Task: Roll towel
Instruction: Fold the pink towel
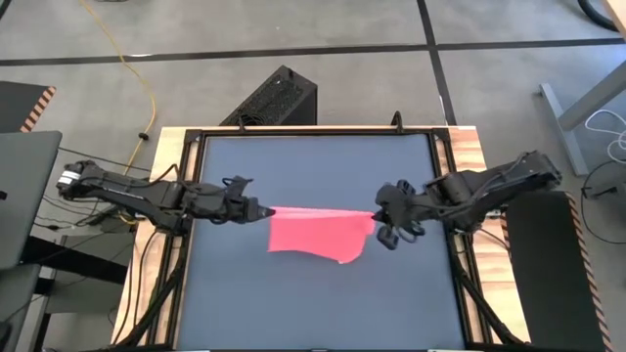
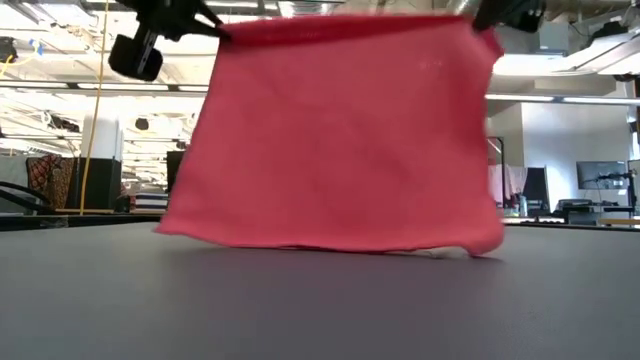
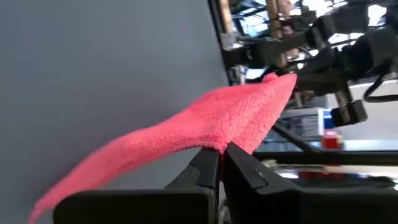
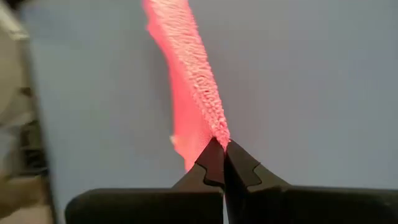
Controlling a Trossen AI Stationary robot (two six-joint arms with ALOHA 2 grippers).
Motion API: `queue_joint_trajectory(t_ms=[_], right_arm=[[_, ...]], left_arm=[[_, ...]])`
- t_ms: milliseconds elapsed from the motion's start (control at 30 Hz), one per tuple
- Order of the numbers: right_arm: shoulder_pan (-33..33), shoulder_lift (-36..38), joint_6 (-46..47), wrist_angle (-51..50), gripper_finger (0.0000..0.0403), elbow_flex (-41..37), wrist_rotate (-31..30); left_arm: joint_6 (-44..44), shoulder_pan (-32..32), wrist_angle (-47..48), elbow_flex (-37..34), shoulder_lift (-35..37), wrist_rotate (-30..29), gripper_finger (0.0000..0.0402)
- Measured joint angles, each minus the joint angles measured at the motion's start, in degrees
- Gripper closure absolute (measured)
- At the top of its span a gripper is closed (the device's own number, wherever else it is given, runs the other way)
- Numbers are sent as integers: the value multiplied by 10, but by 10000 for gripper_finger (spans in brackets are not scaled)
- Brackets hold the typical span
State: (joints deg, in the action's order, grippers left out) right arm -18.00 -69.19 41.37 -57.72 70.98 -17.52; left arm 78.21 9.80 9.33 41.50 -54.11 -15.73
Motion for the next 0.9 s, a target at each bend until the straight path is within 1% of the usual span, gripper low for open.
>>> queue_joint_trajectory(t_ms=[133,300,533,700,900], right_arm=[[37,-27,-28,2,390,0,-19],[79,-64,-60,11,390,0,-22],[106,-128,-111,40,389,0,-21],[130,-181,-121,49,388,0,-24],[165,-229,-132,79,388,0,-89]], left_arm=[[-39,-20,36,0,0,0,402],[-75,-42,94,-1,0,0,402],[-87,-63,97,-44,0,3,402],[-104,-76,93,-73,0,3,402],[-133,-92,88,-81,0,0,402]])
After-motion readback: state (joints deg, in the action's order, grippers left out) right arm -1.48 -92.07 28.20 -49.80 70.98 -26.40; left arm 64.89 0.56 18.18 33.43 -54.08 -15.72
